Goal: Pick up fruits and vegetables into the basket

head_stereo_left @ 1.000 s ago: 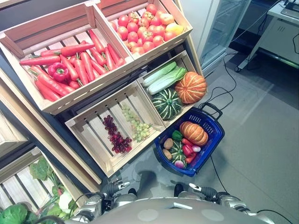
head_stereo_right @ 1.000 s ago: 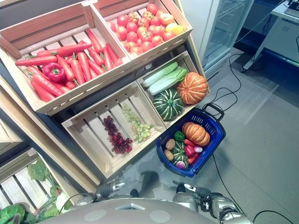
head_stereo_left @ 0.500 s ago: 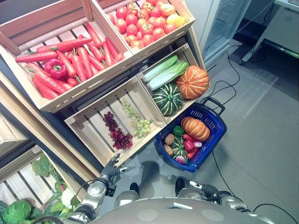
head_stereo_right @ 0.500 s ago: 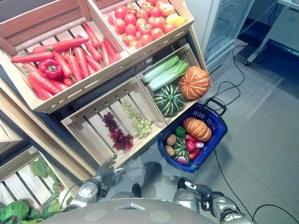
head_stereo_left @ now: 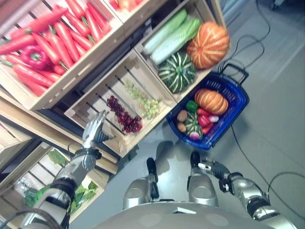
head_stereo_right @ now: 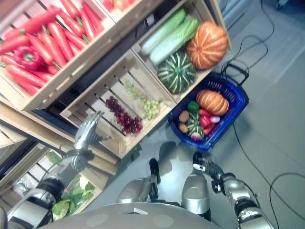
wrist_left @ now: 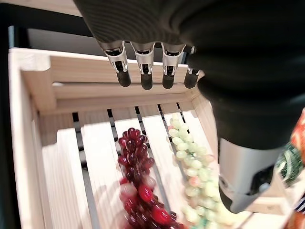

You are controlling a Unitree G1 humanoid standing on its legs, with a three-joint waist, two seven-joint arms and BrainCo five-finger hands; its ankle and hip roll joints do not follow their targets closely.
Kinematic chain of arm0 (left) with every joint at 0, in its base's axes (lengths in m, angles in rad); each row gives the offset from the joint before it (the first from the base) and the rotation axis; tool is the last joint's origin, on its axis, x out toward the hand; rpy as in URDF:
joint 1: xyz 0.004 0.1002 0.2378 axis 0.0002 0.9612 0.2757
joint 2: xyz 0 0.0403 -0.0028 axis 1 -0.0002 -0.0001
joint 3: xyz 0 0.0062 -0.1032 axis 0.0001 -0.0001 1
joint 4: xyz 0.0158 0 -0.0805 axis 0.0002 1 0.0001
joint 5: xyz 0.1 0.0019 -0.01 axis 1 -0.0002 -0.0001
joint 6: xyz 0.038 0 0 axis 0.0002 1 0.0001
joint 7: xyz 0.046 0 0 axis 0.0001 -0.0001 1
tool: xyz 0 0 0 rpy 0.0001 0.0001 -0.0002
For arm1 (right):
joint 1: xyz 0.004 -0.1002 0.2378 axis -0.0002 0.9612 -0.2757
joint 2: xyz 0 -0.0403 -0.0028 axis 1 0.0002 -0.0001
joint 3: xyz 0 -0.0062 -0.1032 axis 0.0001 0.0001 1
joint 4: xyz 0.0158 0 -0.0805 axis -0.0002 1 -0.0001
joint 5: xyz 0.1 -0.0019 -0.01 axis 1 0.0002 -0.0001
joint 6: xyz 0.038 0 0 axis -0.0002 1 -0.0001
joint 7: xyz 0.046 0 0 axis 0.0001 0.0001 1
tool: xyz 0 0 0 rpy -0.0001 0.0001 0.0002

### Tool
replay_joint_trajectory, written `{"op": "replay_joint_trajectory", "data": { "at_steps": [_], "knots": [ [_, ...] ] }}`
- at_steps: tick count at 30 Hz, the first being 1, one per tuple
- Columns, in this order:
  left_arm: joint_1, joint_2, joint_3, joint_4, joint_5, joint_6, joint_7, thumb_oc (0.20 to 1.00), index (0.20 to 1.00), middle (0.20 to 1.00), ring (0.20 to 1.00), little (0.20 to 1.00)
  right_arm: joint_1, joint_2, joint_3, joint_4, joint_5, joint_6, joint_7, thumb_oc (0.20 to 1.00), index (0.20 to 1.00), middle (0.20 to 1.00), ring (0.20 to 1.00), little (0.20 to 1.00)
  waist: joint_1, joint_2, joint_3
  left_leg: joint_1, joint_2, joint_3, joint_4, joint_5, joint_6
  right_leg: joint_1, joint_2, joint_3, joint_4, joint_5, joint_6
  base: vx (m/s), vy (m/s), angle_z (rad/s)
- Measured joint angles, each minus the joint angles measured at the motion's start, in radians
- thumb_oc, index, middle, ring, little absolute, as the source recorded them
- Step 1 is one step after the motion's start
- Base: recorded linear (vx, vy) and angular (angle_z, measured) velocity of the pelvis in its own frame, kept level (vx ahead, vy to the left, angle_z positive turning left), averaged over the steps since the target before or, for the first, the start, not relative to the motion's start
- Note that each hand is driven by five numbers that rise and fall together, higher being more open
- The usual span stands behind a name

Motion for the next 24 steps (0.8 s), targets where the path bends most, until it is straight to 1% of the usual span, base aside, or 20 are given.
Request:
{"op": "replay_joint_trajectory", "data": {
  "at_steps": [1, 3, 5, 6, 7, 8, 9, 10, 11, 12, 13, 14, 16, 17, 19, 20, 21, 24],
  "knots": [
    [-0.009, -0.002, -0.001, 0.000, 0.003, 0.015, 0.016, 1.000, 1.000, 1.000, 1.000, 1.000, -0.013, -0.005, 0.001, -0.001, 0.000, 0.003, -0.007, 1.000, 1.000, 1.000, 1.000, 1.000, -0.008, -0.002, 0.017, 0.000, -0.001, 0.003, 0.001, 0.000, 0.000, -0.007, 0.001, 0.006, 0.011, -0.002, 0.000, -0.01, 0.000, -0.13],
    [-0.010, -0.003, -0.001, 0.000, -0.012, 0.027, 0.031, 1.000, 1.000, 1.000, 1.000, 1.000, -0.016, -0.015, 0.001, -0.018, 0.000, 0.015, -0.013, 1.000, 1.000, 1.000, 1.000, 1.000, -0.011, -0.004, 0.024, 0.000, -0.004, 0.012, 0.001, 0.000, 0.001, -0.027, -0.001, 0.019, 0.038, -0.014, 0.002, -0.05, -0.028, -0.14],
    [-0.021, -0.006, 0.009, 0.004, -0.119, 0.033, 0.029, 1.000, 1.000, 1.000, 1.000, 1.000, -0.018, -0.020, 0.007, -0.066, 0.006, 0.025, -0.019, 1.000, 1.000, 1.000, 1.000, 1.000, -0.017, -0.013, 0.039, -0.025, -0.008, 0.012, 0.025, -0.003, 0.003, -0.070, -0.010, 0.026, 0.094, -0.037, 0.001, -0.05, -0.039, -0.05],
    [-0.036, -0.006, 0.016, 0.010, -0.186, 0.037, 0.021, 1.000, 1.000, 1.000, 1.000, 1.000, -0.027, -0.018, 0.008, -0.087, 0.021, 0.025, -0.024, 1.000, 1.000, 1.000, 1.000, 1.000, -0.018, -0.018, 0.051, -0.046, -0.009, 0.012, 0.035, -0.004, 0.003, -0.101, -0.013, 0.029, 0.128, -0.046, -0.002, -0.09, -0.086, -0.03],
    [-0.054, -0.015, 0.028, 0.013, -0.293, 0.037, 0.003, 1.000, 1.000, 1.000, 1.000, 1.000, -0.044, -0.011, 0.014, -0.096, 0.034, 0.032, -0.035, 1.000, 1.000, 1.000, 1.000, 1.000, -0.018, -0.028, 0.072, -0.066, -0.011, 0.013, 0.053, -0.004, 0.004, -0.134, -0.019, 0.034, 0.171, -0.059, -0.005, -0.10, -0.110, -0.02],
    [-0.062, -0.023, 0.033, 0.020, -0.339, 0.036, -0.011, 1.000, 1.000, 1.000, 1.000, 1.000, -0.050, -0.009, 0.021, -0.098, 0.040, 0.037, -0.038, 1.000, 1.000, 1.000, 1.000, 1.000, -0.019, -0.033, 0.079, -0.072, -0.011, 0.013, 0.057, -0.004, 0.004, -0.147, -0.019, 0.036, 0.187, -0.061, -0.005, -0.08, -0.104, -0.04],
    [-0.079, -0.059, 0.077, 0.040, -0.439, 0.036, -0.031, 1.000, 1.000, 1.000, 1.000, 1.000, -0.062, -0.007, 0.036, -0.110, 0.043, 0.047, -0.054, 1.000, 1.000, 1.000, 1.000, 1.000, -0.017, -0.048, 0.089, -0.096, -0.015, 0.014, 0.081, -0.009, 0.004, -0.182, -0.024, 0.046, 0.229, -0.078, -0.008, -0.05, -0.077, 0.00],
    [-0.096, -0.084, 0.101, 0.060, -0.510, 0.043, -0.039, 1.000, 1.000, 1.000, 1.000, 1.000, -0.068, -0.005, 0.043, -0.119, 0.044, 0.050, -0.061, 1.000, 1.000, 1.000, 1.000, 1.000, -0.014, -0.056, 0.095, -0.114, -0.020, 0.013, 0.100, -0.012, 0.004, -0.204, -0.031, 0.049, 0.258, -0.094, -0.008, -0.05, -0.112, 0.01],
    [-0.115, -0.102, 0.112, 0.083, -0.595, 0.057, -0.055, 1.000, 1.000, 1.000, 1.000, 1.000, -0.078, 0.000, 0.044, -0.133, 0.054, 0.053, -0.074, 1.000, 1.000, 1.000, 1.000, 1.000, -0.016, -0.072, 0.106, -0.134, -0.021, 0.013, 0.117, -0.014, 0.003, -0.236, -0.034, 0.055, 0.295, -0.105, -0.010, -0.06, -0.138, 0.02],
    [-0.130, -0.118, 0.133, 0.091, -0.649, 0.064, -0.056, 1.000, 1.000, 1.000, 1.000, 1.000, -0.095, 0.009, 0.049, -0.138, 0.066, 0.060, -0.084, 1.000, 1.000, 1.000, 1.000, 1.000, -0.019, -0.088, 0.117, -0.158, -0.019, 0.011, 0.147, -0.021, -0.001, -0.258, -0.035, 0.059, 0.323, -0.113, -0.016, -0.05, -0.134, 0.02],
    [-0.145, -0.129, 0.135, 0.097, -0.669, 0.084, -0.047, 1.000, 1.000, 1.000, 1.000, 1.000, -0.109, 0.018, 0.054, -0.147, 0.075, 0.067, -0.097, 1.000, 1.000, 1.000, 1.000, 1.000, -0.020, -0.102, 0.125, -0.184, -0.016, 0.010, 0.175, -0.027, -0.004, -0.281, -0.034, 0.060, 0.349, -0.119, -0.024, -0.05, -0.104, 0.04],
    [-0.157, -0.130, 0.126, 0.097, -0.665, 0.098, -0.037, 1.000, 1.000, 1.000, 1.000, 1.000, -0.118, 0.020, 0.062, -0.156, 0.081, 0.071, -0.101, 1.000, 1.000, 1.000, 1.000, 1.000, -0.020, -0.113, 0.131, -0.204, -0.011, 0.009, 0.190, -0.028, -0.006, -0.300, -0.032, 0.058, 0.365, -0.122, -0.028, -0.05, -0.091, 0.07],
    [-0.199, -0.121, 0.098, 0.094, -0.553, 0.153, 0.020, 1.000, 1.000, 1.000, 1.000, 1.000, -0.125, 0.015, 0.075, -0.185, 0.087, 0.085, -0.116, 1.000, 1.000, 1.000, 1.000, 1.000, -0.023, -0.118, 0.135, -0.247, 0.002, 0.000, 0.224, -0.033, -0.011, -0.333, -0.023, 0.054, 0.384, -0.122, -0.033, -0.04, -0.068, 0.05],
    [-0.210, -0.114, 0.085, 0.092, -0.521, 0.170, 0.030, 1.000, 1.000, 1.000, 1.000, 1.000, -0.126, 0.013, 0.079, -0.193, 0.087, 0.090, -0.118, 1.000, 1.000, 1.000, 1.000, 1.000, -0.023, -0.118, 0.135, -0.255, 0.005, -0.001, 0.233, -0.036, -0.012, -0.340, -0.021, 0.055, 0.386, -0.122, -0.034, 0.00, 0.000, 0.00],
    [-0.253, -0.075, 0.046, 0.089, -0.414, 0.223, 0.038, 1.000, 1.000, 1.000, 1.000, 1.000, -0.131, 0.010, 0.091, -0.210, 0.088, 0.097, -0.120, 1.000, 1.000, 1.000, 1.000, 1.000, -0.028, -0.120, 0.138, -0.277, 0.018, -0.003, 0.260, -0.041, -0.018, -0.350, -0.012, 0.055, 0.389, -0.118, -0.041, 0.04, -0.010, -0.06],
    [-0.270, -0.060, 0.040, 0.089, -0.381, 0.238, 0.038, 1.000, 1.000, 1.000, 1.000, 1.000, -0.133, 0.006, 0.093, -0.217, 0.087, 0.098, -0.119, 1.000, 1.000, 1.000, 1.000, 1.000, -0.036, -0.122, 0.139, -0.280, 0.019, -0.002, 0.264, -0.047, -0.026, -0.358, -0.010, 0.060, 0.393, -0.120, -0.045, 0.03, -0.001, -0.09],
    [-0.284, -0.035, 0.021, 0.095, -0.337, 0.257, 0.039, 1.000, 1.000, 1.000, 1.000, 1.000, -0.135, -0.002, 0.103, -0.228, 0.087, 0.097, -0.118, 1.000, 1.000, 1.000, 1.000, 1.000, -0.041, -0.124, 0.140, -0.289, 0.019, 0.001, 0.267, -0.046, -0.024, -0.370, -0.007, 0.067, 0.399, -0.119, -0.043, -0.03, 0.003, -0.10],
    [-0.316, 0.004, -0.011, 0.124, -0.214, 0.294, 0.042, 1.000, 1.000, 1.000, 1.000, 1.000, -0.133, -0.019, 0.120, -0.233, 0.087, 0.098, -0.114, 1.000, 1.000, 1.000, 1.000, 1.000, -0.059, -0.123, 0.146, -0.318, 0.027, 0.007, 0.292, -0.049, -0.023, -0.392, 0.000, 0.073, 0.400, -0.111, -0.050, -0.03, 0.021, -0.10]
  ]
}}
